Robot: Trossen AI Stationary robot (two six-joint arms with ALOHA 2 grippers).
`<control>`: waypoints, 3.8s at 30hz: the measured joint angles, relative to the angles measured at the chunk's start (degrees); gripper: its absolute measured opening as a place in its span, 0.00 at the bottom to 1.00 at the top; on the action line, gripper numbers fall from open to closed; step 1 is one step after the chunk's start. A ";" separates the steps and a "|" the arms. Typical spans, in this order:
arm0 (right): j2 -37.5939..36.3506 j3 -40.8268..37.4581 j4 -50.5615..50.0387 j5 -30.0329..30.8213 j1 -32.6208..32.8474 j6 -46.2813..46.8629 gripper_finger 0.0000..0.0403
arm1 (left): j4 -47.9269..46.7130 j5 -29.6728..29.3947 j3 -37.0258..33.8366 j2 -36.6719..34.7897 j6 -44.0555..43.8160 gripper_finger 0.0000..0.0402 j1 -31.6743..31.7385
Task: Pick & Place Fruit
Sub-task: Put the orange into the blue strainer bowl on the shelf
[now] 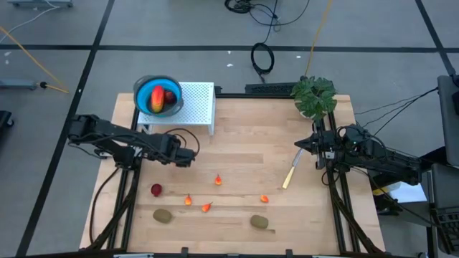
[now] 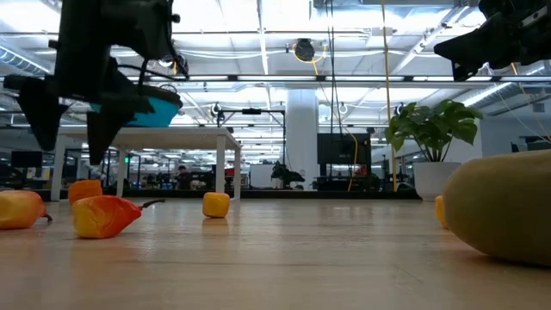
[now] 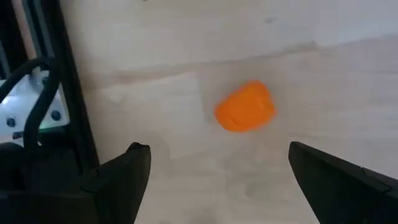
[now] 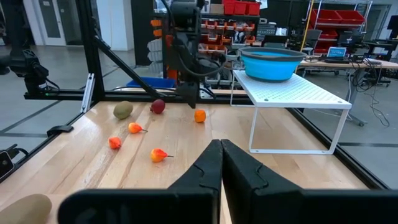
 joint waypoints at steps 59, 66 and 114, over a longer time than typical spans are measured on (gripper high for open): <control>0.00 0.00 0.02 0.26 0.00 0.00 0.00 | 21.28 5.63 -11.98 -0.04 12.65 0.44 10.85; 0.00 0.00 0.00 0.26 0.00 0.00 0.00 | 14.41 8.80 -3.99 -0.04 17.82 0.38 10.83; -0.01 0.00 0.01 0.20 0.00 -0.22 0.00 | 32.98 8.59 21.77 -0.09 39.04 0.45 10.80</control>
